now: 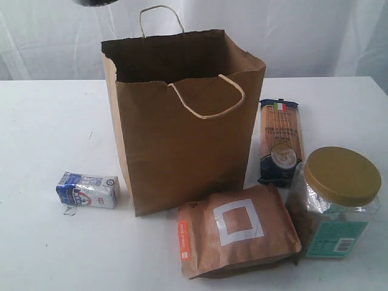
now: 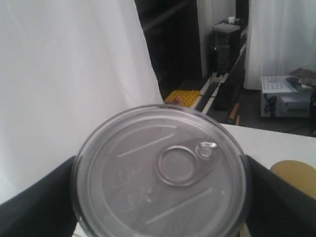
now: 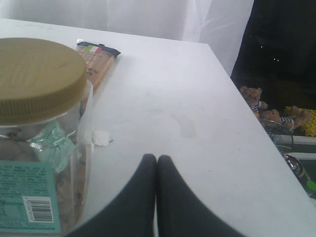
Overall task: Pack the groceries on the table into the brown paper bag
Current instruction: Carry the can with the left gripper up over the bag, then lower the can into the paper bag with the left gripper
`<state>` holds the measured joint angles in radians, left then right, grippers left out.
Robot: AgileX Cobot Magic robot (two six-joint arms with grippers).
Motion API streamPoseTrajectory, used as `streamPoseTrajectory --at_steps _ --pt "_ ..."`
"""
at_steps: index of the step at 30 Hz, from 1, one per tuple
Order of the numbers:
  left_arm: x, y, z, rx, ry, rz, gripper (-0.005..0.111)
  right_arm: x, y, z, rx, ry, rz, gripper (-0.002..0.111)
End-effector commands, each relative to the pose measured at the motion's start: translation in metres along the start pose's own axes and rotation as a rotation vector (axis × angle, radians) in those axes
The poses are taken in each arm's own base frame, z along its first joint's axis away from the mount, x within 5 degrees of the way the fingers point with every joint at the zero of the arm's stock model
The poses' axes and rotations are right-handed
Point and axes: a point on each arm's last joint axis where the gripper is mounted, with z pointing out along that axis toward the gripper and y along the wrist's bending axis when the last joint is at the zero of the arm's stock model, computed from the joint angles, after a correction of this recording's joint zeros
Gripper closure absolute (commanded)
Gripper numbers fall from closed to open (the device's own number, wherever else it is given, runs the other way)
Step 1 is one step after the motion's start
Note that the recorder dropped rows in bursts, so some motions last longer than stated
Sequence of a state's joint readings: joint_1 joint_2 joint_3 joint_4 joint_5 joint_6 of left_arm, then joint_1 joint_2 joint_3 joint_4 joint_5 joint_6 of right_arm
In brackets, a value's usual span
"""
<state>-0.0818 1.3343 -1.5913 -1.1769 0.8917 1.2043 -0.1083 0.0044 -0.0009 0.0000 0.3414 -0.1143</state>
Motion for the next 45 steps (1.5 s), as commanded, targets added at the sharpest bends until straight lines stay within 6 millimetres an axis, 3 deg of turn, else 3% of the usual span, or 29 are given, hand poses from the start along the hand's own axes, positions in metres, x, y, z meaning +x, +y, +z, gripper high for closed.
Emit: streamPoseTrajectory --at_steps 1,12,18,32,45 --pt "0.0 0.005 0.003 0.072 -0.069 -0.016 0.107 0.0 0.0 0.0 0.001 -0.009 -0.002 0.108" --pt "0.029 0.033 0.035 0.154 -0.169 -0.101 0.107 0.0 0.0 0.0 0.001 -0.009 -0.002 0.108" --pt "0.049 0.028 0.067 0.188 -0.084 -0.008 0.107 0.0 0.0 0.0 0.001 -0.009 -0.002 0.108" --pt "0.068 0.02 0.117 0.137 -0.028 0.021 0.107 0.0 0.0 0.0 0.001 -0.009 -0.002 0.108" --pt "0.093 0.034 0.139 0.105 -0.064 -0.033 0.107 0.0 0.0 0.0 0.001 -0.009 -0.002 0.108"
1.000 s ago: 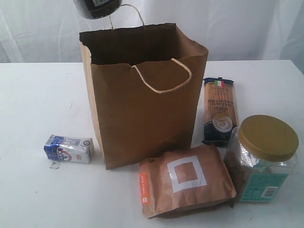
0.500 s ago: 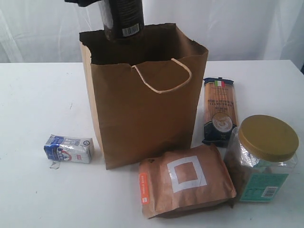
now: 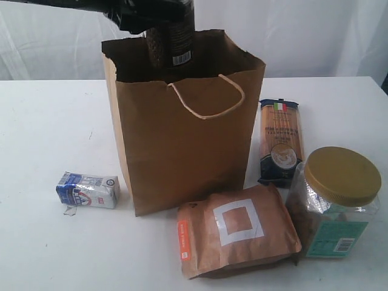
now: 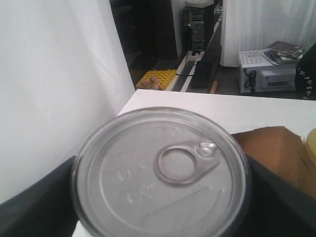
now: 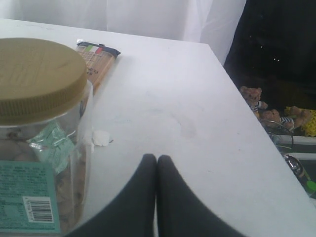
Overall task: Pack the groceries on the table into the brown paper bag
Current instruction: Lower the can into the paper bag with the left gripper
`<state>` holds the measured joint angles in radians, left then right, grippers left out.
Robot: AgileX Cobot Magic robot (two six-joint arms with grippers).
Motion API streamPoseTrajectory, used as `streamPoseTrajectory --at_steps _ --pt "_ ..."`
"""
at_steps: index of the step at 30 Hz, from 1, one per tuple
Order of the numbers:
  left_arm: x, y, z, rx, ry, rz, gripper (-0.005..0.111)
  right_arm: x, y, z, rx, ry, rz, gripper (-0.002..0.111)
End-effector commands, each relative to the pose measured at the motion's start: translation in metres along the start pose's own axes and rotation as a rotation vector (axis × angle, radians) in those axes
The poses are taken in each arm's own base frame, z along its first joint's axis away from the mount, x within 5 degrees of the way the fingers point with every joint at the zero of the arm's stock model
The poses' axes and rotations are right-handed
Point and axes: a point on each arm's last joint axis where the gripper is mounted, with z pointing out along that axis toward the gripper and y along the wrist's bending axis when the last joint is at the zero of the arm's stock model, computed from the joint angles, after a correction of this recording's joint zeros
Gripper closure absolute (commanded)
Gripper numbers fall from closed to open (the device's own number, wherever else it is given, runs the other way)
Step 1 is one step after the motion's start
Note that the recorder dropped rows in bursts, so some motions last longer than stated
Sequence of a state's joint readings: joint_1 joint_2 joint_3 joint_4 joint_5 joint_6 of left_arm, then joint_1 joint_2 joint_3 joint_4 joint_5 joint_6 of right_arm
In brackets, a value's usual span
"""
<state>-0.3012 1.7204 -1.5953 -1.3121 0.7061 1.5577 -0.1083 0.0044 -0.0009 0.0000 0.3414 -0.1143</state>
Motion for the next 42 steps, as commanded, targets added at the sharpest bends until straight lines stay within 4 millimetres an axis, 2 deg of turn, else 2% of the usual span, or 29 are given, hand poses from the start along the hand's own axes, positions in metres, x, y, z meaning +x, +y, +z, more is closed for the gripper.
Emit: streamPoseTrajectory --at_steps 1,15,25,34,37,42 --pt "-0.01 0.004 0.003 -0.021 -0.125 -0.027 0.107 0.0 0.0 0.0 0.001 -0.009 -0.002 0.108" --pt "0.017 0.003 0.035 0.007 -0.114 -0.03 0.107 0.0 0.0 0.0 0.001 -0.009 -0.002 0.108" --pt "0.018 0.002 0.037 0.029 -0.137 -0.011 0.107 0.0 0.0 0.0 0.001 -0.009 -0.002 0.108" --pt "0.018 -0.01 0.047 0.071 -0.089 -0.005 0.106 0.0 0.0 0.0 0.001 -0.009 -0.002 0.108" --pt "0.018 -0.011 0.047 0.071 -0.088 -0.009 0.096 0.0 0.0 0.0 0.001 -0.009 -0.002 0.108" --pt "0.019 -0.009 0.047 0.047 -0.08 -0.032 0.058 0.0 0.0 0.0 0.001 -0.009 -0.002 0.108"
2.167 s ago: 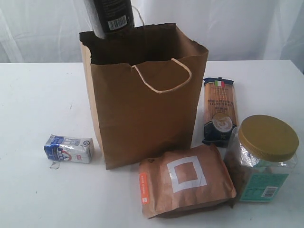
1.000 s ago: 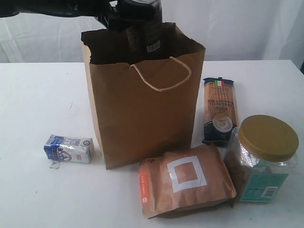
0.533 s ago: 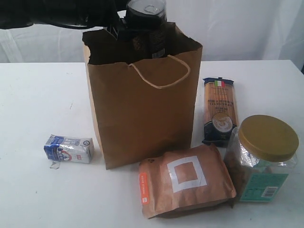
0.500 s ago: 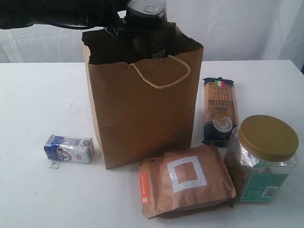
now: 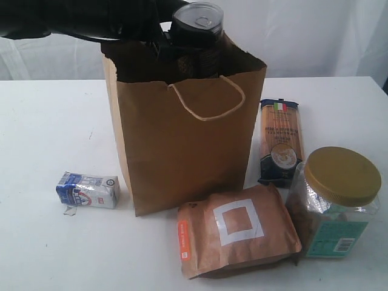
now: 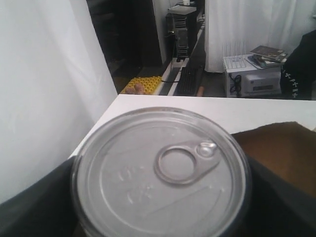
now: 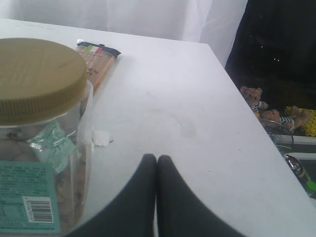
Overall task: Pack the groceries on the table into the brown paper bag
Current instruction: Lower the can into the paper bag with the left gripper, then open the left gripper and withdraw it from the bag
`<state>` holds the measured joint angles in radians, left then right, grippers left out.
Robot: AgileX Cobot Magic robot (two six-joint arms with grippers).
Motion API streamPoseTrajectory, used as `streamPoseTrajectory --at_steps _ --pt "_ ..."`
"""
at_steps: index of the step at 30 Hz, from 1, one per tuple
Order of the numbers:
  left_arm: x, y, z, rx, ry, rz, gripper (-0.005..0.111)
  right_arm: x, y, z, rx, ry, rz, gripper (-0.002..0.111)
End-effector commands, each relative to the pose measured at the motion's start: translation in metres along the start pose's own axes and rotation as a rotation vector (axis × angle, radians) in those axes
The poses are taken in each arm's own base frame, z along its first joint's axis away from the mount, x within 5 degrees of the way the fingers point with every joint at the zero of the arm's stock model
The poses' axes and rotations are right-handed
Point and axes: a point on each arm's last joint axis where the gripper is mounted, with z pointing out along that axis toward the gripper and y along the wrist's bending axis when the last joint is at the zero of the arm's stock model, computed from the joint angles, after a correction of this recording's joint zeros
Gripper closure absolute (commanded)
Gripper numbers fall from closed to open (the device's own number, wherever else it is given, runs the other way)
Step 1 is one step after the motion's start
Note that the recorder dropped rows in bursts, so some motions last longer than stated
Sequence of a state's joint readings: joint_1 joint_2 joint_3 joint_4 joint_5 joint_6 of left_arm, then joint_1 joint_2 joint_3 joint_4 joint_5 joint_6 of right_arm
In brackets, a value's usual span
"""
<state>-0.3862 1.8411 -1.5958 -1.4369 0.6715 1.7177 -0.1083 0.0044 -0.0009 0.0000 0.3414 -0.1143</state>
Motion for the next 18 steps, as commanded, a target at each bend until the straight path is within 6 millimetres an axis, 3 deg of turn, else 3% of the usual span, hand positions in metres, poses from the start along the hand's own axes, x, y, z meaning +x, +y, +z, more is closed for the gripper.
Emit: streamPoseTrajectory --at_steps 1,5,18 --pt "-0.0117 -0.0006 -0.0018 -0.012 -0.049 -0.034 0.05 -0.0004 -0.0001 -0.0002 0.001 -0.009 -0.002 0.108" --pt "-0.0137 -0.0027 -0.0019 0.013 -0.071 -0.044 0.035 -0.0004 -0.0001 -0.0002 0.001 -0.009 -0.002 0.108" --pt "-0.014 -0.0035 -0.0019 0.021 -0.073 -0.044 0.031 -0.0004 -0.0001 -0.0002 0.001 -0.009 -0.002 0.108"
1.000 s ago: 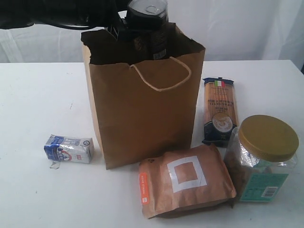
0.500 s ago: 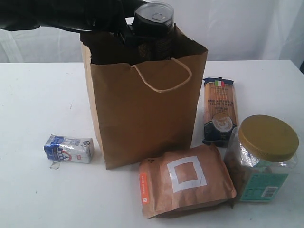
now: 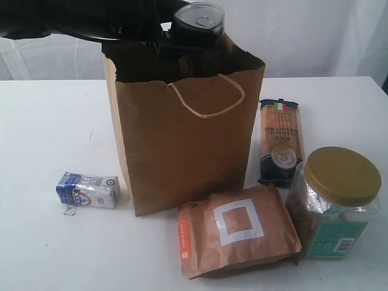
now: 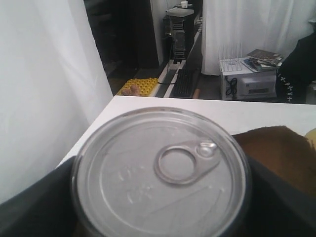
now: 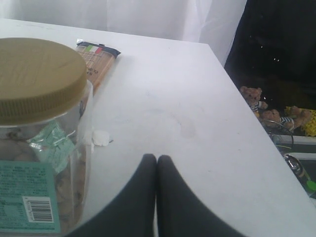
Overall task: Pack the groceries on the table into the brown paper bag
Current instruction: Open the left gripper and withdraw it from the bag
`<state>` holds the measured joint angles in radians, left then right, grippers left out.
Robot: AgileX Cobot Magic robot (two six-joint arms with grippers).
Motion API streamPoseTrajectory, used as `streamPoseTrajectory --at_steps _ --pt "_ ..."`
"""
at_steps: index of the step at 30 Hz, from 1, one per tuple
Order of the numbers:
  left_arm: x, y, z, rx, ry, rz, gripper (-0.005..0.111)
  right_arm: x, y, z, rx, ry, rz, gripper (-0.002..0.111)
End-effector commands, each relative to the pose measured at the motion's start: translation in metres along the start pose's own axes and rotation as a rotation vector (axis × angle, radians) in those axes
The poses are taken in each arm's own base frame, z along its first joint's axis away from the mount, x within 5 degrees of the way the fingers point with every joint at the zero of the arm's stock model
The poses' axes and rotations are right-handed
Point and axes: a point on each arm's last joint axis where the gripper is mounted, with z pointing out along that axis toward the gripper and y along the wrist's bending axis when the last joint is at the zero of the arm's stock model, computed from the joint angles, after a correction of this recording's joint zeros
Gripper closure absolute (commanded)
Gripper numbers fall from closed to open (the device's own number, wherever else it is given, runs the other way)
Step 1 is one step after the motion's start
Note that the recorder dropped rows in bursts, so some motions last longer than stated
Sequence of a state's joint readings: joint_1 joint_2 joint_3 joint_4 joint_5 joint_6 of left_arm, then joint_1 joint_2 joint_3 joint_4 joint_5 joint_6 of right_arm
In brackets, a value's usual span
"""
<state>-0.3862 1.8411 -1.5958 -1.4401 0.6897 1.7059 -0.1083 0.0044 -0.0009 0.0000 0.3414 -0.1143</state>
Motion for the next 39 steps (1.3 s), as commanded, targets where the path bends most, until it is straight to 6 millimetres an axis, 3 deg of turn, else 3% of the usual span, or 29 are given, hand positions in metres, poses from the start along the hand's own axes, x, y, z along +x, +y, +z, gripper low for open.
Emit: streamPoseTrajectory --at_steps 1,10,22,25,34,39 --pt "-0.013 -0.002 -0.002 0.003 -0.066 -0.03 0.028 0.0 0.0 0.0 0.001 -0.009 -0.002 0.108" --pt "-0.014 -0.002 -0.002 0.002 -0.072 -0.061 0.015 0.0 0.0 0.0 0.001 -0.009 -0.002 0.108" --pt "-0.024 -0.006 -0.008 0.002 -0.076 -0.03 0.015 0.0 0.0 0.0 0.001 -0.009 -0.002 0.108" --pt "-0.038 -0.011 -0.017 -0.001 -0.074 0.002 0.015 0.0 0.0 0.0 0.001 -0.009 -0.002 0.108" --pt "-0.042 -0.022 -0.046 -0.048 0.251 0.002 0.016 0.0 0.0 0.0 0.001 -0.009 -0.002 0.108" --pt "-0.074 -0.034 -0.074 -0.156 0.272 0.071 0.016 0.0 0.0 0.0 0.001 -0.009 -0.002 0.108"
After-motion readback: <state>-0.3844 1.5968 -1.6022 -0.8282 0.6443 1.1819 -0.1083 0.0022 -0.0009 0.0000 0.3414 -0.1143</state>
